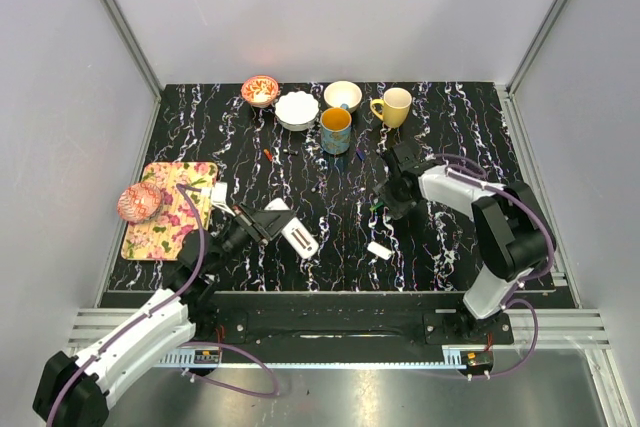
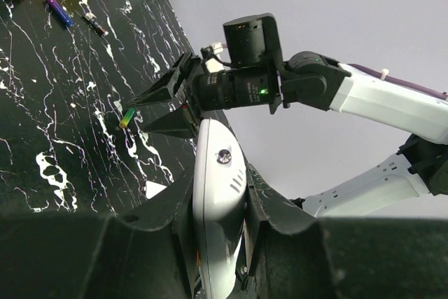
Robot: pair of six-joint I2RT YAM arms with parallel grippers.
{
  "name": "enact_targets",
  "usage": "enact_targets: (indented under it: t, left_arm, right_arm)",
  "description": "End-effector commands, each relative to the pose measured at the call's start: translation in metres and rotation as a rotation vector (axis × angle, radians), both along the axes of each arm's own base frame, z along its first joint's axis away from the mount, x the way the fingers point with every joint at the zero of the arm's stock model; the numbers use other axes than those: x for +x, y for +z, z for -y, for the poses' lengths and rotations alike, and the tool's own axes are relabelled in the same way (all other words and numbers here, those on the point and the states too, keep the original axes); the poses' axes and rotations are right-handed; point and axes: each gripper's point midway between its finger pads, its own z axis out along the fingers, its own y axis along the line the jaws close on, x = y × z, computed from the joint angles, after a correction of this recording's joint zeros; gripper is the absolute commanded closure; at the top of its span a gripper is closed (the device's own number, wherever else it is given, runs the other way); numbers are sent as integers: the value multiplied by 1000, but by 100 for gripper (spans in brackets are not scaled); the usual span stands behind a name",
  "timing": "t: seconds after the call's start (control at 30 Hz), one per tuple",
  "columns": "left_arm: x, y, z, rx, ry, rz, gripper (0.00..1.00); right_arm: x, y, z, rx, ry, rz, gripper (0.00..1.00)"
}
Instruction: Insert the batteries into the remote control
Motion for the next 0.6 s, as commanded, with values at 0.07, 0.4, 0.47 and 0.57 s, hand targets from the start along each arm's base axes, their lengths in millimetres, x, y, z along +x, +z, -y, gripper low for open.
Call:
enact_targets:
  t: [0.07, 0.4, 0.47, 0.57]
  left_arm:
    - [3, 32, 3, 1, -8, 86, 100]
    - [5, 23, 10, 0, -37, 57, 100]
    - [4, 21, 11, -2, -44, 50, 100]
    - [4, 23, 14, -3, -53, 50, 100]
  right_arm:
    - [-2, 60, 0, -130, 454, 156, 35]
    - [-6, 44, 10, -433, 1118, 151, 19]
    - [-6, 41, 1, -471, 1209, 172, 17]
    - [-2, 34, -6, -494, 1288, 174, 17]
